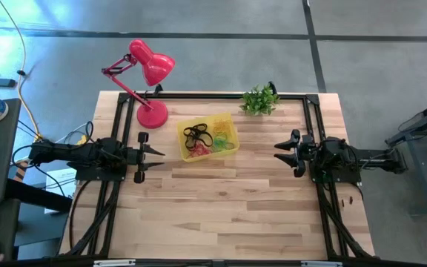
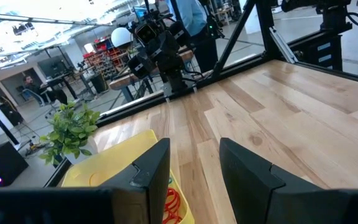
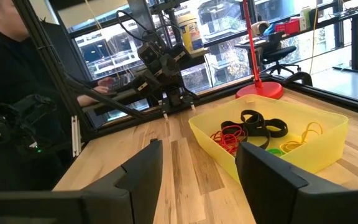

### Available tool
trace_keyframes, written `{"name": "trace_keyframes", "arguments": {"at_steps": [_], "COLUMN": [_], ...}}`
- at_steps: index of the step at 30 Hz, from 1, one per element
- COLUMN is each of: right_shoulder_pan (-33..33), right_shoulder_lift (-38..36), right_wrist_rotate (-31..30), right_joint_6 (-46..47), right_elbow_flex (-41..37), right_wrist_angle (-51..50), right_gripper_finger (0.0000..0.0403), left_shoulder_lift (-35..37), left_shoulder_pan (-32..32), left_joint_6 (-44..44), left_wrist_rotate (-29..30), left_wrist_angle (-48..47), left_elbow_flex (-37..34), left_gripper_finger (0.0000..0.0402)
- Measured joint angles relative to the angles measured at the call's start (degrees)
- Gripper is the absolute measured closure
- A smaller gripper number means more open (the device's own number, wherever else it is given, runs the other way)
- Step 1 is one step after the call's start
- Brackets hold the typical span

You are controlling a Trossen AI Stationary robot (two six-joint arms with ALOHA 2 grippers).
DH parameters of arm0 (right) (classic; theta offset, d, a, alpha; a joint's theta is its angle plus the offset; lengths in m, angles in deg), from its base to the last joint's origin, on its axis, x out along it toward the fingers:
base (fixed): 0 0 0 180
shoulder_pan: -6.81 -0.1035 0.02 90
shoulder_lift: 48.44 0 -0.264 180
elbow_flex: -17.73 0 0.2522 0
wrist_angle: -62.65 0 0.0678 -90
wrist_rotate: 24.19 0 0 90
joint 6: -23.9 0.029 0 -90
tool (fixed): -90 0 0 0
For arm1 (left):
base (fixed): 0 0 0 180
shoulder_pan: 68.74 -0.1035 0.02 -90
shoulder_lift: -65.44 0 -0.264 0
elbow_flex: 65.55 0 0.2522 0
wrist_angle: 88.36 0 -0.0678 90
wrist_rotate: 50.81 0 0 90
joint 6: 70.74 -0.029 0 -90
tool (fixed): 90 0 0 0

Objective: Pick and place rubber bands into bin
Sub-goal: Return to Home Position

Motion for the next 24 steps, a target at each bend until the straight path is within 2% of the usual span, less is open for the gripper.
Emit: {"name": "trace_keyframes", "arguments": {"at_steps": [24], "right_shoulder_pan": [0.0], "right_shoulder_lift": [0.01], "right_wrist_rotate": [-0.02], "right_joint_6": [0.0], "right_elbow_flex": [0.0], "right_wrist_angle": [0.0], "right_gripper_finger": [0.0209], "left_shoulder_lift": [0.0], "left_shoulder_pan": [0.0], "left_joint_6": [0.0], "left_wrist_rotate": [0.0], "left_wrist_angle": [0.0], "left_elbow_flex": [0.0], "left_gripper_finger": [0.0273]}}
